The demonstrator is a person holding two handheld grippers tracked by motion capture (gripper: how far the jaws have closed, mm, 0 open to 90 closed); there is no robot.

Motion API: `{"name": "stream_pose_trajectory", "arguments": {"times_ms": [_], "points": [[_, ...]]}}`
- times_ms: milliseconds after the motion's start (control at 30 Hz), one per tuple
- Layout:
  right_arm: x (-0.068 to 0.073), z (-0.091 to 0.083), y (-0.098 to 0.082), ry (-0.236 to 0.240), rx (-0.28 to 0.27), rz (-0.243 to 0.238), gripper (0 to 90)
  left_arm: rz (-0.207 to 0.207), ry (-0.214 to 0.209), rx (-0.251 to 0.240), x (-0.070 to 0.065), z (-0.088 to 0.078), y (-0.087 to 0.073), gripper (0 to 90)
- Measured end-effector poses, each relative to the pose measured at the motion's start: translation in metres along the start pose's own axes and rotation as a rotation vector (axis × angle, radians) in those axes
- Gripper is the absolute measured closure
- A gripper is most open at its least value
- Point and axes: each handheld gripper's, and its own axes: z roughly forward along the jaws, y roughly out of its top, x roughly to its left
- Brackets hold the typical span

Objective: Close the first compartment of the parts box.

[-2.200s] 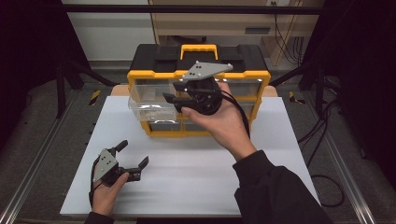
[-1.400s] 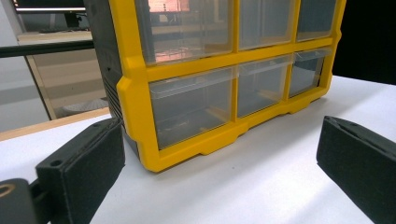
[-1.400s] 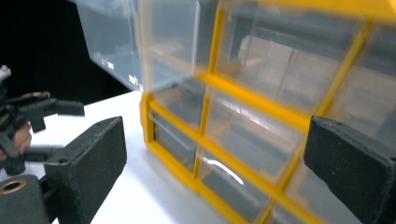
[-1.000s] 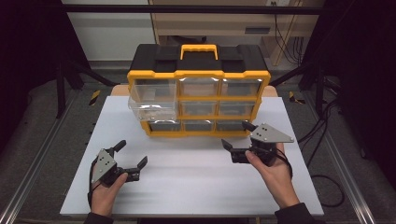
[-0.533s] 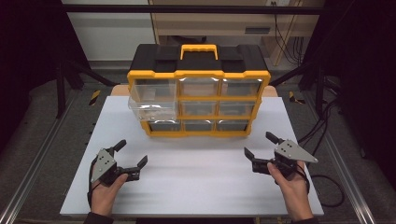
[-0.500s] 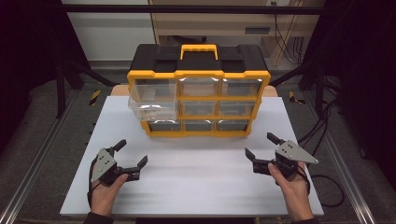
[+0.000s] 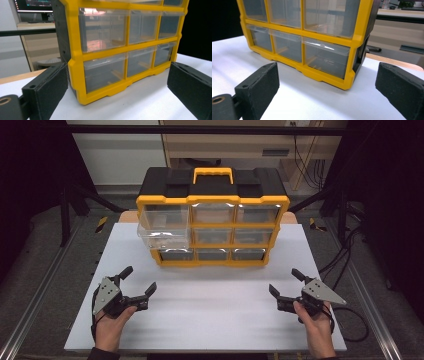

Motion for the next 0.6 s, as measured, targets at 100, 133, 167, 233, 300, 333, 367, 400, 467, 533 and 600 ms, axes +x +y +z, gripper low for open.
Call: {"name": "stream_pose_trajectory", "arguments": {"times_ms": [100,133,167,233,300,333,367,400,467,533,600], "points": [[-0.001,-0.002,-0.002,0.035,-0.006,-0.009,7.3,-0.001,-0.004,-0.004,-0.003,0.0,0.005,3.0],[-0.002,-0.001,-0.003,0.047,-0.012,-0.013,7.2,0.0,-0.007,-0.006,-0.003,-0.001,0.006,2.9],[-0.001,-0.002,-0.004,0.053,-0.007,-0.012,7.1,0.005,-0.011,-0.009,-0.005,-0.001,0.008,2.9],[0.0,-0.003,-0.006,0.068,-0.022,-0.003,6.9,0.008,-0.015,-0.014,-0.008,-0.001,0.013,2.9],[0.0,-0.004,-0.008,0.077,-0.024,0.006,6.4,0.002,-0.017,-0.016,-0.01,-0.001,0.016,3.0],[0.0,-0.005,-0.009,0.08,-0.021,0.004,5.8,-0.006,-0.021,-0.017,-0.011,-0.001,0.017,3.2],[0.001,-0.005,-0.011,0.089,-0.026,0.015,4.7,-0.008,-0.027,-0.016,-0.014,-0.001,0.019,3.4],[0.001,-0.006,-0.012,0.098,-0.014,0.02,4.0,-0.009,-0.029,-0.012,-0.016,0.0,0.02,3.3],[0.003,-0.006,-0.014,0.098,-0.012,0.028,4.0,-0.007,-0.029,-0.003,-0.019,0.0,0.024,3.5],[0.003,-0.005,-0.015,0.097,-0.015,0.035,3.8,-0.003,-0.026,0.0,-0.021,0.001,0.027,4.1],[0.004,-0.005,-0.015,0.095,-0.006,0.026,4.0,-0.001,-0.026,-0.001,-0.024,0.001,0.032,5.3]]}}
